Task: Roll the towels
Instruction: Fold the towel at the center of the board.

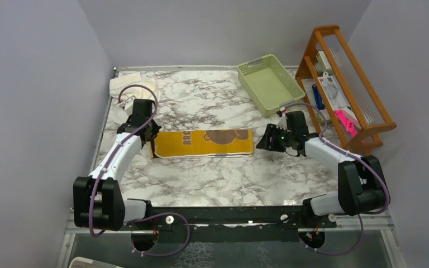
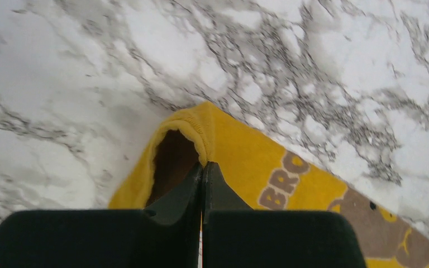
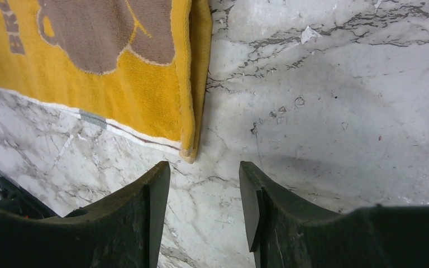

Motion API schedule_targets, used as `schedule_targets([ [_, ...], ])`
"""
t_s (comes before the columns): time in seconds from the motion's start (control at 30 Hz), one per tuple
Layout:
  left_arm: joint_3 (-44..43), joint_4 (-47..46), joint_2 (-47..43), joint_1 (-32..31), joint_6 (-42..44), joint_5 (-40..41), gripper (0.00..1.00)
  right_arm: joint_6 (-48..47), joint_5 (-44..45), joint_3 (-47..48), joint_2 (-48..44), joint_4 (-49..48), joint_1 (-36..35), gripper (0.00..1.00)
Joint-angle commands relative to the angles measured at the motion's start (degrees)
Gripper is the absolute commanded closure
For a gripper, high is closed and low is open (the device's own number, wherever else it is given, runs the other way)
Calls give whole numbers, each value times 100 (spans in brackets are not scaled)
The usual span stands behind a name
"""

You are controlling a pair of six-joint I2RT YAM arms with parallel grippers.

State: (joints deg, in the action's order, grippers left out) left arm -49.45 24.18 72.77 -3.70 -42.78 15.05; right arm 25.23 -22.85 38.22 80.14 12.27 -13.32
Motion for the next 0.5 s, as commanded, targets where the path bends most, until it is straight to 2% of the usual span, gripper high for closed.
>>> schedule_targets([
  [0.0,-257,232,174,-699,-293,-290,100,-39,-140,173,7,-148,-56,51],
  [0.27,-1093,214,966,-1844,-784,-161,100,-32,-240,295,70,-241,-100,51],
  [0.47,-1816,225,1536,-2412,-1034,-389,100,-42,-160,350,-30,-187,-101,51],
])
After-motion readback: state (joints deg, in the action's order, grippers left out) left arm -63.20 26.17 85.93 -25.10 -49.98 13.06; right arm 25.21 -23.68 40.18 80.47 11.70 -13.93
